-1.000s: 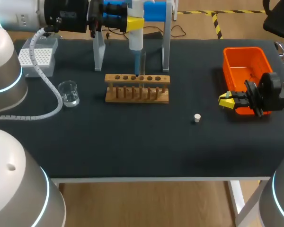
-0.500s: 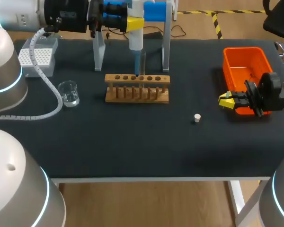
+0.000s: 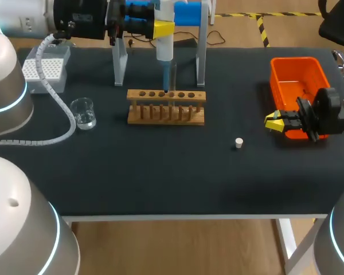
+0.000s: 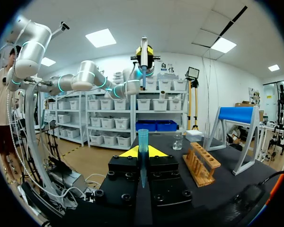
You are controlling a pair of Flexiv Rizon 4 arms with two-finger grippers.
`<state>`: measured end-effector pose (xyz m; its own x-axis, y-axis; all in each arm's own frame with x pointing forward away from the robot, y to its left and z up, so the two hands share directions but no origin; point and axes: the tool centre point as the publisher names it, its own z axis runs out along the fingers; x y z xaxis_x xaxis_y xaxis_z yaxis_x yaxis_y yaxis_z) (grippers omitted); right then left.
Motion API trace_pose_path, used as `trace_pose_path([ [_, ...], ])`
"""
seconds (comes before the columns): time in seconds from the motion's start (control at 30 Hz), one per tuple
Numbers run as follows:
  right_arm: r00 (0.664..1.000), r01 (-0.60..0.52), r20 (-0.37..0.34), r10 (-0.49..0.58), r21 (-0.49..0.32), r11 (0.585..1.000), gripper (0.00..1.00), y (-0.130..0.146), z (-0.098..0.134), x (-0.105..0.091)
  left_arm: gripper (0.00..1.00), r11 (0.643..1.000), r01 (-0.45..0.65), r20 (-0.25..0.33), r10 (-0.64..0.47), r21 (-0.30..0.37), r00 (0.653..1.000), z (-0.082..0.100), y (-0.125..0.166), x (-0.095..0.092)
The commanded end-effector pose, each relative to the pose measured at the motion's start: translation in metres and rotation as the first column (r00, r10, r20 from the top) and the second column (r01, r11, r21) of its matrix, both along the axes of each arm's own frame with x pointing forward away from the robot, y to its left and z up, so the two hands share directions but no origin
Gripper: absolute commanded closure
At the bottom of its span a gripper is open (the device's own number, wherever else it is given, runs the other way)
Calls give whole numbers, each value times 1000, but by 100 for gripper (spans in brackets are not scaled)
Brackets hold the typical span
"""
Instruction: Invert the test tube, pick up the pipette, mount the tip to pipette, aspirate from beaker and dispense into the tube, eject the tip, return the pipette, and cap with the stopper.
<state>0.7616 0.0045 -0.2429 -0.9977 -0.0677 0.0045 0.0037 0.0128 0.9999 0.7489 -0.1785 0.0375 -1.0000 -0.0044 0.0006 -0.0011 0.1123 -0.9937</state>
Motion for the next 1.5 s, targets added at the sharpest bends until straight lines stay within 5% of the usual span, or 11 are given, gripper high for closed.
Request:
trace_pose_path([
  [0.03,1000,-6,0,6,-1,1000,100,7,0,0,100,1000,1,-1,-1,2,1000,1,1,0],
  [1.23,999,42,-24,-42,-17,999,100,131,9,1,100,1000,1,-1,-1,2,1000,1,1,0],
  [1.5,999,42,-24,-42,-17,999,100,131,9,1,100,1000,1,-1,-1,2,1000,1,1,0],
])
